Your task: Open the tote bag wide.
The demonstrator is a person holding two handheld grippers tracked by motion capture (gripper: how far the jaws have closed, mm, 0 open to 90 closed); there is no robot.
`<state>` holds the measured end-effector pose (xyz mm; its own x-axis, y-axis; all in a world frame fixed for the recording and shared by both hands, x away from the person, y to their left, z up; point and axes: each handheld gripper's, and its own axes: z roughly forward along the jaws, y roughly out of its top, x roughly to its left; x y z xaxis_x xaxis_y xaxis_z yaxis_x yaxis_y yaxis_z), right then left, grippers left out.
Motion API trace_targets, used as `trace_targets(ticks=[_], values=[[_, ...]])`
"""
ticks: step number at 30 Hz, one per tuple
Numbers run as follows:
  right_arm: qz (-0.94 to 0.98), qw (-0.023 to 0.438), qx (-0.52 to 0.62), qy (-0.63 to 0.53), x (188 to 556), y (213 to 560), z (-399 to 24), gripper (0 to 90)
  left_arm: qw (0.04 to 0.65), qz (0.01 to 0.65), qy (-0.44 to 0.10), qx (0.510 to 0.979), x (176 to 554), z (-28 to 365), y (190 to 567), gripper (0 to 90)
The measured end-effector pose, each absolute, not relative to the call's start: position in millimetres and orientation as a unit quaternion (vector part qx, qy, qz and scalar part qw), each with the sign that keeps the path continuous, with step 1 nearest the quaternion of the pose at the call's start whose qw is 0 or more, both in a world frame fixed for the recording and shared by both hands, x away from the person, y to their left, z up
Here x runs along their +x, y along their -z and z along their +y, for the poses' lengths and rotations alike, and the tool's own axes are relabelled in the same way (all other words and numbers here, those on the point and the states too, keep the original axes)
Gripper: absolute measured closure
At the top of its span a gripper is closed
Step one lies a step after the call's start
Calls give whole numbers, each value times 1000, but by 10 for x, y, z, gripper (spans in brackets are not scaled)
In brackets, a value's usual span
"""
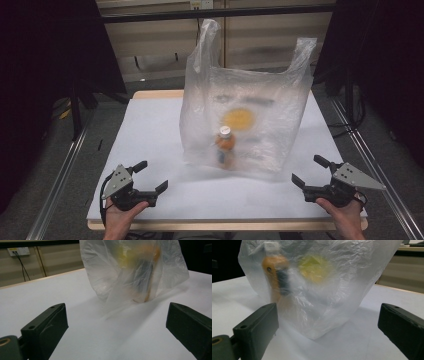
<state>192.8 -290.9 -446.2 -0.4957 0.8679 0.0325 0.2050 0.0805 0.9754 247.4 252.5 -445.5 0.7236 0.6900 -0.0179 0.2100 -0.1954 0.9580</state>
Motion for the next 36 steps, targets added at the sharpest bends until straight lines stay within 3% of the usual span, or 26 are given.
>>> trace_targets(ticks=[20,26,28,29,30,31,33,34,36], values=[[694,269,400,-535,2035,4518,-2910,75,547,328,-187,747,2556,2499,4505,62],[711,255,390,-526,2034,4512,-2872,221,542,323,-170,757,2561,2468,4506,136],[718,250,387,-522,2044,4487,-2843,321,549,317,-157,758,2570,2448,4486,208],[718,250,387,-522,2044,4487,-2843,321,549,317,-157,758,2570,2448,4486,244],[719,245,386,-523,2047,4473,-2837,363,550,309,-158,760,2584,2452,4476,244],[721,241,383,-525,2066,4444,-2825,465,536,300,-165,771,2603,2431,4449,293],[724,240,383,-521,2075,4429,-2820,499,541,299,-156,770,2624,2430,4440,324],[728,229,380,-523,2102,4403,-2810,604,535,301,-152,775,2636,2405,4415,389],[732,224,383,-517,2116,4393,-2801,656,527,297,-157,781,2643,2396,4404,415]])
